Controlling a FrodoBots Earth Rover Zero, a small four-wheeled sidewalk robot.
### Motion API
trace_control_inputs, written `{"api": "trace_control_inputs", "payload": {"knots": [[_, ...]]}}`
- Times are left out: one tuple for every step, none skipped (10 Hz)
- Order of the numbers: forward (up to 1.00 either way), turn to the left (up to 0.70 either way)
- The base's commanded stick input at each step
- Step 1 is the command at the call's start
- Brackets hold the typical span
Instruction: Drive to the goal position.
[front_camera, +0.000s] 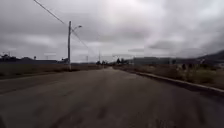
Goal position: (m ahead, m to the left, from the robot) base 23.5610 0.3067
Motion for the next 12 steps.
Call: {"api": "trace_control_inputs", "payload": {"knots": [[0.7, 0.0], [0.7, 0.0], [0.7, 0.0], [0.7, 0.0], [0.7, 0.0], [0.7, 0.0], [0.7, 0.0], [0.7, 0.0], [0.7, 0.0], [0.7, 0.0], [0.7, 0.0], [0.7, 0.0]]}}
